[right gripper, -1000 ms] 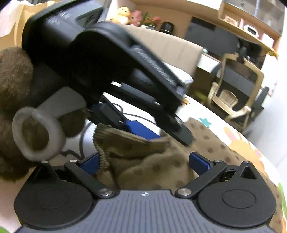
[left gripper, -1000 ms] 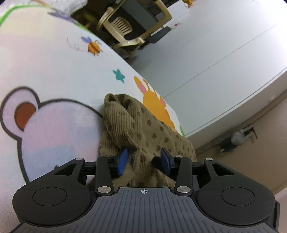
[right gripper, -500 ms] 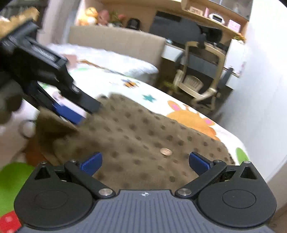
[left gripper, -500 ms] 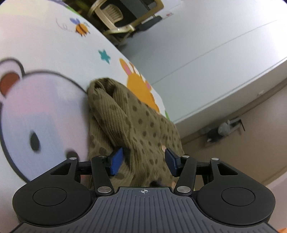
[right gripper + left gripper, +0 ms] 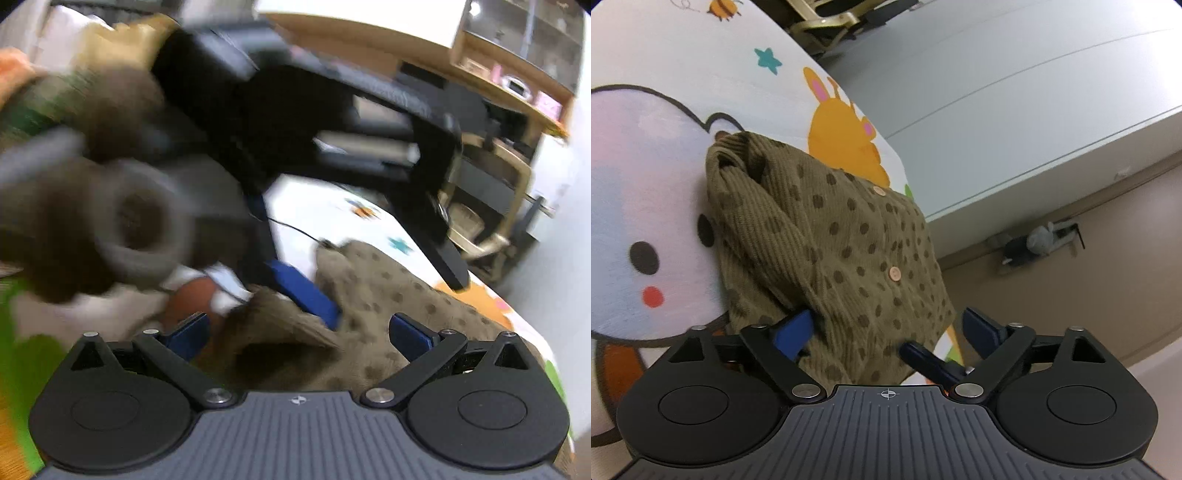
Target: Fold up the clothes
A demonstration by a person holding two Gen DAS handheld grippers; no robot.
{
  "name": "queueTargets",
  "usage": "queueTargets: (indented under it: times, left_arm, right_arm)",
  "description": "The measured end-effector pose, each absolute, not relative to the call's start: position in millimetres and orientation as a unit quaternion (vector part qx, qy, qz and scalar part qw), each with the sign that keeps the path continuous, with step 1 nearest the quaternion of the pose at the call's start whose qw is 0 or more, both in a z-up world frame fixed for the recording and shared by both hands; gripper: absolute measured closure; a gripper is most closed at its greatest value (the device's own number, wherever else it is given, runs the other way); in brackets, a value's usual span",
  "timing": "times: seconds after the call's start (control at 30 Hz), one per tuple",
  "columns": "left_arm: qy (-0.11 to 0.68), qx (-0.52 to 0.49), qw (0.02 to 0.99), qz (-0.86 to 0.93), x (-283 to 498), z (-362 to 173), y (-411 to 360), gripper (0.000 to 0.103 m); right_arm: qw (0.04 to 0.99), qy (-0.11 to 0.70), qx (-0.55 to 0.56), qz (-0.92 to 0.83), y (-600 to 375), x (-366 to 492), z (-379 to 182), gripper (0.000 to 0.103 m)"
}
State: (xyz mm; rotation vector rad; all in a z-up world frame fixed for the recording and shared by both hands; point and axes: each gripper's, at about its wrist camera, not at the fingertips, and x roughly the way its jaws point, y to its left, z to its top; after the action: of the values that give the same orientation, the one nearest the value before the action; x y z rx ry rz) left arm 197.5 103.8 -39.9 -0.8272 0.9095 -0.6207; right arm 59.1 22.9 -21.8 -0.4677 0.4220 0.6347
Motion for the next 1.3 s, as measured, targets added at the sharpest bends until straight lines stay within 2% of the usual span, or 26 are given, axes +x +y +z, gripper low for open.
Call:
queueTargets:
  times: [0.17, 0.27, 0.47, 0.57, 0.67, 0.9, 1.3]
  left_arm:
    - [0.377, -0.372, 0.8, -0.281, 184, -15, 127, 0.01]
    - [0.341, -0.357, 0.831, -0.257, 176, -1, 150, 0.009]
    - [0.376, -0.348, 0.828, -0.227, 176, -36, 152, 0.009]
    - [0.388, -0.351, 0.822, -0.225, 187, -51, 136, 0.009]
    - [0.4, -0.359, 0.815, -0.216, 198, -56, 122, 0.02]
    - [0.395, -0.37, 0.808, -0.233, 203, -30, 100, 0.02]
    - [0.389, -0.461, 0.762, -0.238, 226, -17, 97, 0.016]
  right_arm:
    - [0.914, 0.256, -0.149, 0.277, -11, 85, -21, 0.0]
    - [0.92, 0.257, -0.124, 0.268, -26, 89, -19, 0.0]
    - [0.926, 0.258, -0.11, 0.253, -40, 90, -27, 0.0]
    - [0.928, 0.232, -0.138, 0.256, -35, 76, -20, 0.001]
    - [0.926, 0.193, -0.165, 0.279, -26, 55, -8, 0.001]
    - [0.911, 0.186, -0.205, 0.304, 8, 48, -13, 0.001]
    - [0.915, 0.145, -0.272, 0.26, 24, 33, -20, 0.001]
